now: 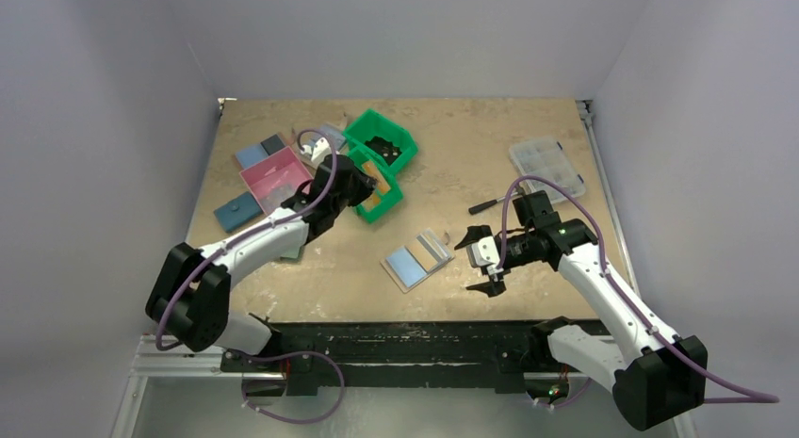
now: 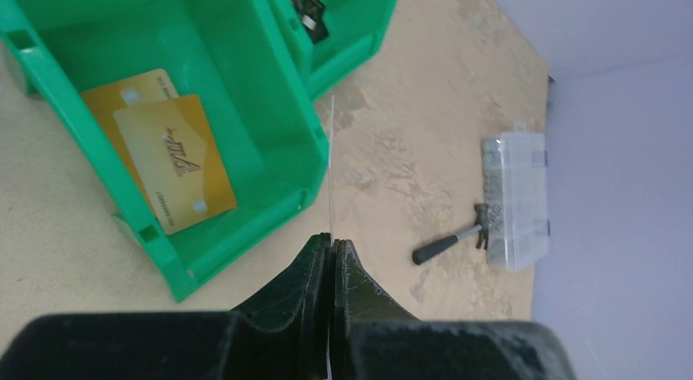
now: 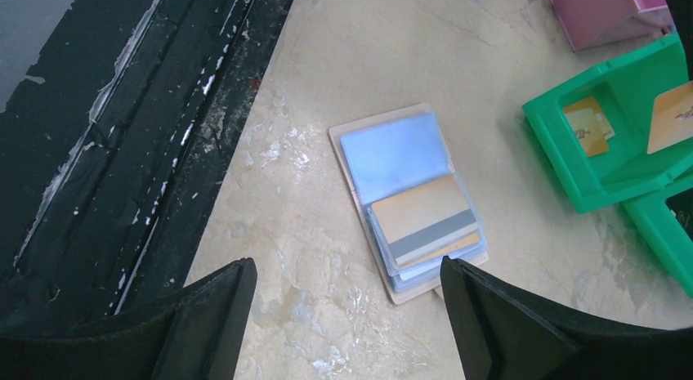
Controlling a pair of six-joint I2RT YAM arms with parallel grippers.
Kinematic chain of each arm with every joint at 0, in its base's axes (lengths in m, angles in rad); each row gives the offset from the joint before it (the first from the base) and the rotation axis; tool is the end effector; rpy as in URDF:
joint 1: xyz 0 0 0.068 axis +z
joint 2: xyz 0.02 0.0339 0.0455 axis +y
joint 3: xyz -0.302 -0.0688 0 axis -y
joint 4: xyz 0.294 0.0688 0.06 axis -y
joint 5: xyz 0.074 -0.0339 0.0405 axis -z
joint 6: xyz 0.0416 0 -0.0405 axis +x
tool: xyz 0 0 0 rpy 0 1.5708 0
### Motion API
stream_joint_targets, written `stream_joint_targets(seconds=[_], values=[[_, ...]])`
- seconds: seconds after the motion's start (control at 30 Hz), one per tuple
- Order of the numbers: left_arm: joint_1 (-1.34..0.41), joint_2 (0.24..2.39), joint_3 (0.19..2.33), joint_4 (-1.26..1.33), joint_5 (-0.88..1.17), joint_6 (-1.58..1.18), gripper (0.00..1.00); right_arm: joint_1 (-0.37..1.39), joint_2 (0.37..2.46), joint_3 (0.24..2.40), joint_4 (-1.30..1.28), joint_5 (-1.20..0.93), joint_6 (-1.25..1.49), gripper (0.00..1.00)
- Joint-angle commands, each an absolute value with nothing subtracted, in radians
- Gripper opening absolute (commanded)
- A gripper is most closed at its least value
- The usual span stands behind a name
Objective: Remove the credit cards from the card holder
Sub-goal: Place the credit card in the storage box.
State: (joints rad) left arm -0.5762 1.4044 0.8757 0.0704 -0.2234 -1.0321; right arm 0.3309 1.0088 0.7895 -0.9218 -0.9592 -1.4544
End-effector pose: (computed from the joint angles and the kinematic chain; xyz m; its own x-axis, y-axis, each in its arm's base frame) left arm 0.3043 -0.1867 0.2642 -0.5034 -0.6712 -0.5442 -0.1314 0.6819 -0.7195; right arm 0.1780 0.0971 0.2747 0.4058 -0.4636 -0.7876 -0.9131 -0.2432 -0.3273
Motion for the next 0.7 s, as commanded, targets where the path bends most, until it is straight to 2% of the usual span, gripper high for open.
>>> stream_joint_targets(seconds=[0.0,0.3,0.6,0.67], values=[[-0.534,1.466,0.968,-0.100,-0.282,-1.109,0.00,0.327,1.004,0.827,-0.937,-0.982,-1.468,0.93],[-0.466,1.599,1.040,-0.034,-0.164,-1.114,0.00,0.326,1.005,0.826,-0.940,-0.982,-1.473,0.93],[-0.437,1.710,1.117,-0.036,-0.153,-1.096,0.00,0.327,1.006,0.827,-0.949,-0.984,-1.481,0.93],[-0.434,1.735,1.141,-0.050,-0.151,-1.090,0.07,0.326,1.005,0.828,-0.950,-0.985,-1.483,0.93]])
